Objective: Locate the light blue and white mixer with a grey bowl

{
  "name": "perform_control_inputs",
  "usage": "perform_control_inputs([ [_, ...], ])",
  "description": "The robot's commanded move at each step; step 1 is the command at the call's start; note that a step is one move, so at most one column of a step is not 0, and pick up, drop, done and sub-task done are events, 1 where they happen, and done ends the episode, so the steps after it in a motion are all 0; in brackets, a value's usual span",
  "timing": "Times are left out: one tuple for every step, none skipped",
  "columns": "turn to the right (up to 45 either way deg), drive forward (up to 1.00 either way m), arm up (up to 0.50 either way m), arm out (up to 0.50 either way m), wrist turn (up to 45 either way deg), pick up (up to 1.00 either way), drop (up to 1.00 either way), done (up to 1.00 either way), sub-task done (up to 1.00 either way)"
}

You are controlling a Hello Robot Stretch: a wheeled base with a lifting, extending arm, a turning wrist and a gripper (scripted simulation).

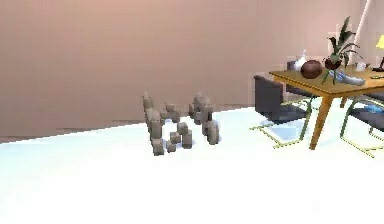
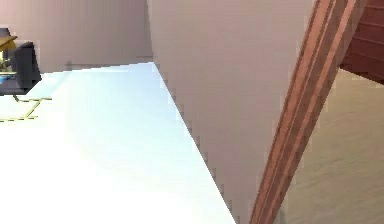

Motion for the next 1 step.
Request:
perform_control_inputs([
  [-9.0,0.0,0.0,0.0,0.0,0.0,0.0,0.0,0.0],
])
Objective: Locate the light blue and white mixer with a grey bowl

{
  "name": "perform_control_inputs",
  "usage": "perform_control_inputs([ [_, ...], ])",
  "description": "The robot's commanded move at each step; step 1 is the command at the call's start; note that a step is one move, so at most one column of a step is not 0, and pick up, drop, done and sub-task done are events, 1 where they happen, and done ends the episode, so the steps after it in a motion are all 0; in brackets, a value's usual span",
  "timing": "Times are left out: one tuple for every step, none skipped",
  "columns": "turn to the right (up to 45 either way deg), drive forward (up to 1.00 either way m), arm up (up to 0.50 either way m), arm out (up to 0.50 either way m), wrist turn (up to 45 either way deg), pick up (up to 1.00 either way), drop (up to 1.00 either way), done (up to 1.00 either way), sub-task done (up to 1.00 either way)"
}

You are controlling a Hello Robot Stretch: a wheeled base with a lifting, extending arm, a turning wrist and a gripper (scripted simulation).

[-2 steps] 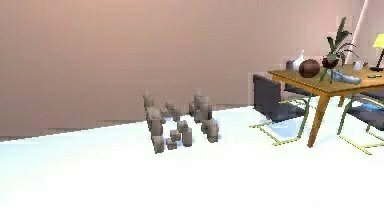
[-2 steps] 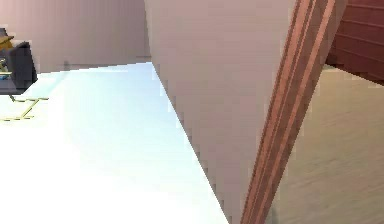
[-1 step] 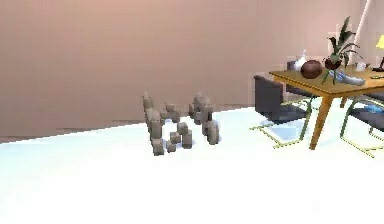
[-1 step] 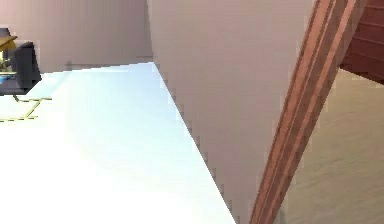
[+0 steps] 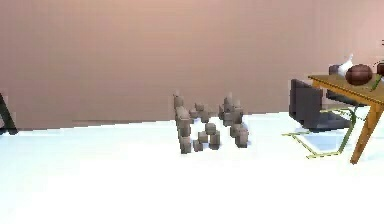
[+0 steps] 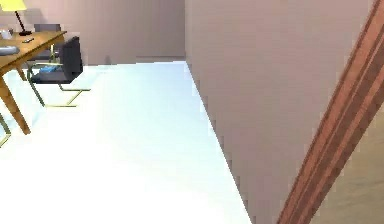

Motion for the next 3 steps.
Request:
perform_control_inputs([
  [0.0,0.35,0.0,0.0,0.0,0.0,0.0,0.0,0.0],
  [-45.0,0.0,0.0,0.0,0.0,0.0,0.0,0.0,0.0],
  [-3.0,0.0,0.0,0.0,0.0,0.0,0.0,0.0,0.0],
])
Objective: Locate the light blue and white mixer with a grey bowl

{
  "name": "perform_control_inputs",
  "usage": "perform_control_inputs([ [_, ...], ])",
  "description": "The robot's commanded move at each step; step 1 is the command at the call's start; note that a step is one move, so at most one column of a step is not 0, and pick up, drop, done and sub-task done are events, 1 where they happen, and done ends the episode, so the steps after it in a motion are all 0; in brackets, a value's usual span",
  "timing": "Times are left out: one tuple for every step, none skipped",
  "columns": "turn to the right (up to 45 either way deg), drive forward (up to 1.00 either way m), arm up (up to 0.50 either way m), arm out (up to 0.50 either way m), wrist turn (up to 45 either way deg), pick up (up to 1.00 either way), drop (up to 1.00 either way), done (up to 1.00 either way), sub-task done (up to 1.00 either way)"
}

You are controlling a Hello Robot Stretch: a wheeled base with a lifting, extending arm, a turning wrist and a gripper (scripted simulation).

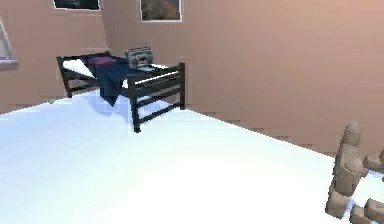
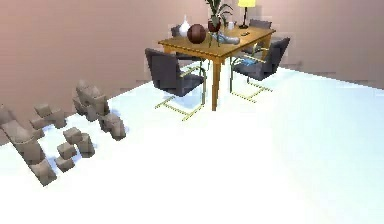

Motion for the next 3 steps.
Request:
perform_control_inputs([
  [45.0,0.0,0.0,0.0,0.0,0.0,0.0,0.0,0.0],
  [45.0,0.0,0.0,0.0,0.0,0.0,0.0,0.0,0.0],
  [15.0,0.0,0.0,0.0,0.0,0.0,0.0,0.0,0.0],
])
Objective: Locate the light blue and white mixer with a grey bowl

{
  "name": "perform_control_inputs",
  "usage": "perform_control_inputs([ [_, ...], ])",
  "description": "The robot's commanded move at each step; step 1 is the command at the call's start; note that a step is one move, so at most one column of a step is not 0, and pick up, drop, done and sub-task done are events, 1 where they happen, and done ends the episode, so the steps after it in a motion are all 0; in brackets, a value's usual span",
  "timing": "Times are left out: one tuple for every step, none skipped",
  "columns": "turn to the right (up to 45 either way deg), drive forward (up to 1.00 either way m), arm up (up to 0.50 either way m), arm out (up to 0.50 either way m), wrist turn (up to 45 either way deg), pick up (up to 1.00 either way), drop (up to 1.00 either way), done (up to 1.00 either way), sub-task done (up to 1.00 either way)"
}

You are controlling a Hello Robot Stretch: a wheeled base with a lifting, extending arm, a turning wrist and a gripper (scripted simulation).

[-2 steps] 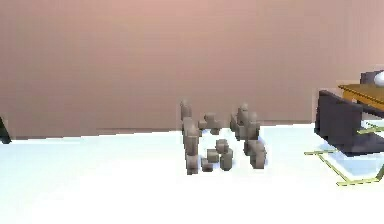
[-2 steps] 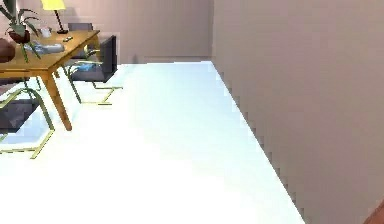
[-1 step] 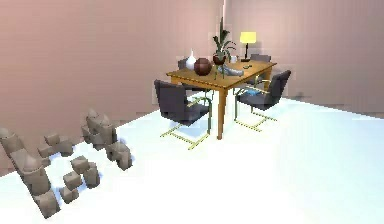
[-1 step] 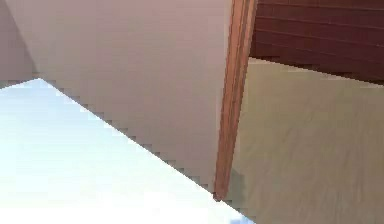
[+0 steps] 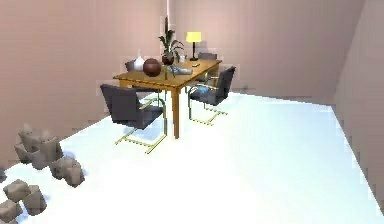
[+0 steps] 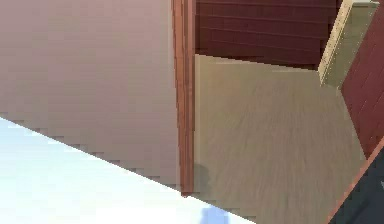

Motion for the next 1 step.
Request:
perform_control_inputs([
  [0.0,0.05,0.0,0.0,0.0,0.0,0.0,0.0,0.0],
])
